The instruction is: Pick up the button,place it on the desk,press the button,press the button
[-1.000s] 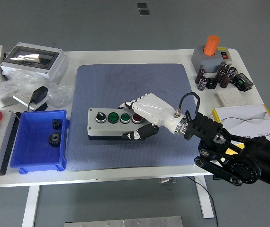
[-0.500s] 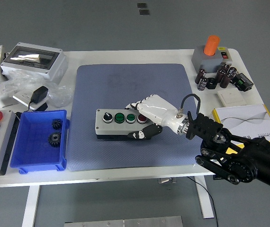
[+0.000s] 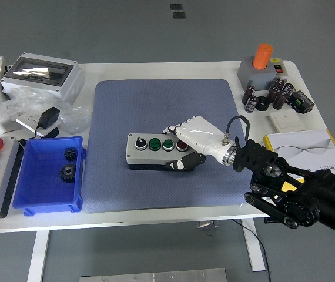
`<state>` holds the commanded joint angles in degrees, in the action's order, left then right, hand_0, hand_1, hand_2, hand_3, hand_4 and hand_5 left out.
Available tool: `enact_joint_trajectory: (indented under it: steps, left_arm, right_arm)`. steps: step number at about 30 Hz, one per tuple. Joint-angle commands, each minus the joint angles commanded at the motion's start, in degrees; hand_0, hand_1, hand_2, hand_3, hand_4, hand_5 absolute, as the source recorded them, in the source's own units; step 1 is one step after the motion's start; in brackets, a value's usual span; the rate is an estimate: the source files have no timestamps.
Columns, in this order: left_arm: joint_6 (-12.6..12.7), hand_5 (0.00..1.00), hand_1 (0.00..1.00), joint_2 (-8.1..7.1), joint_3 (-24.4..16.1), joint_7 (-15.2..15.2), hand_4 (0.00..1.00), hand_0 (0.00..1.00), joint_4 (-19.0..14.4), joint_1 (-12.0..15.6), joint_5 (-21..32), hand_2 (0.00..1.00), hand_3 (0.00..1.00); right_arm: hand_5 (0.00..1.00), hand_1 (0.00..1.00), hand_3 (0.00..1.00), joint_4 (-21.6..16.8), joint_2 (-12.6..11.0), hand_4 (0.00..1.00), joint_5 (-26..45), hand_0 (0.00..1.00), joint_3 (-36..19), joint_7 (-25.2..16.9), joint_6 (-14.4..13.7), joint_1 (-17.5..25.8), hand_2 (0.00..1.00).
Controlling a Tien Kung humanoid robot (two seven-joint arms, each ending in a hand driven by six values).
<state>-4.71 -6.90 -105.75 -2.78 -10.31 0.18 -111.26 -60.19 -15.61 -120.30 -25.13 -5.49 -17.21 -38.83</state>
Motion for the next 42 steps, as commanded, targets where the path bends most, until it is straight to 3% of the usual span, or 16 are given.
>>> enact_joint_trajectory:
  steps: [3, 4, 9, 10, 19, 23, 29, 33, 34, 39, 40, 42]
  left_arm:
    - [0.0, 0.416, 0.730, -0.01, 0.0, 0.0, 0.734, 0.726, 0.0, 0.0, 0.0, 0.659, 0.662]
    - [0.0, 0.416, 0.730, -0.01, 0.0, 0.0, 0.734, 0.726, 0.0, 0.0, 0.0, 0.659, 0.662]
    - [-0.1, 0.416, 0.730, -0.02, 0.0, 0.1, 0.734, 0.726, 0.0, 0.0, 0.0, 0.659, 0.662]
    - [-0.1, 0.416, 0.730, -0.02, -0.1, 0.1, 0.733, 0.726, 0.0, 0.0, 0.0, 0.659, 0.661]
    - [-0.3, 0.414, 0.730, 0.06, 0.0, 0.2, 0.732, 0.726, 0.0, 0.0, 0.1, 0.658, 0.661]
    - [-0.3, 0.414, 0.730, 0.15, 0.0, 0.3, 0.732, 0.726, 0.0, 0.1, 0.3, 0.658, 0.661]
    - [-0.2, 0.413, 0.730, 0.21, -0.1, 0.4, 0.732, 0.725, 0.0, 0.3, 0.3, 0.657, 0.661]
    - [-0.3, 0.413, 0.730, 0.23, -0.2, 0.5, 0.732, 0.725, 0.0, 0.3, 0.3, 0.657, 0.661]
    - [-0.3, 0.412, 0.730, 0.24, -0.2, 0.5, 0.730, 0.725, 0.0, 0.3, 0.3, 0.656, 0.661]
    - [-0.2, 0.412, 0.730, 0.24, -0.3, 0.8, 0.730, 0.725, 0.0, 0.3, 0.3, 0.656, 0.661]
    - [-0.1, 0.417, 0.730, 0.24, -0.3, 0.9, 0.731, 0.725, 0.0, 0.3, 0.4, 0.655, 0.661]
    - [-0.1, 0.417, 0.730, 0.23, -0.3, 1.1, 0.731, 0.725, 0.0, 0.3, 0.5, 0.655, 0.661]
  right_arm:
    - [0.345, 0.669, 0.684, -0.1, 0.0, 0.845, -0.4, 0.451, -0.2, 0.2, 0.1, 0.0, 0.694]
    - [0.516, 0.743, 0.960, -0.2, 0.0, 0.998, -0.4, 0.490, -0.2, 0.2, 0.2, 0.0, 0.821]
    - [0.516, 0.743, 0.960, -0.2, -0.1, 0.998, -0.9, 0.490, -0.2, 0.5, 0.6, 0.1, 0.821]
    - [0.537, 0.793, 0.998, -0.2, -0.1, 0.998, -0.9, 0.512, -0.2, 0.6, 0.7, 0.1, 0.947]
    - [0.521, 0.799, 0.998, -2.3, -1.1, 0.998, 2.7, 0.519, -0.7, 0.4, 2.2, 0.6, 0.998]
    - [0.517, 0.802, 0.998, -6.6, -3.4, 0.998, 7.5, 0.515, -3.4, -0.3, 2.4, 1.7, 0.998]
    - [0.513, 0.797, 0.998, -15.0, -8.2, 0.998, 3.7, 0.509, -10.6, -0.4, -2.5, 3.1, 0.998]
    - [0.513, 0.797, 0.998, -20.2, -10.9, 0.998, 2.0, 0.509, -13.3, -1.5, -0.9, 3.5, 0.998]
    - [0.173, 0.392, 0.916, -21.2, -11.3, 0.611, 2.2, 0.297, -13.3, -1.9, -0.1, 3.5, 0.352]
    - [0.173, 0.392, 0.916, -23.2, -12.1, 0.611, 0.1, 0.297, -10.2, -0.8, 5.5, 2.9, 0.352]
    - [0.128, 0.267, 0.751, -23.2, -12.0, 0.376, -0.3, 0.224, -9.7, -0.6, 6.1, 2.8, 0.242]
    - [0.128, 0.267, 0.751, -23.2, -12.0, 0.376, -1.3, 0.224, -8.6, -0.1, 7.1, 2.6, 0.242]
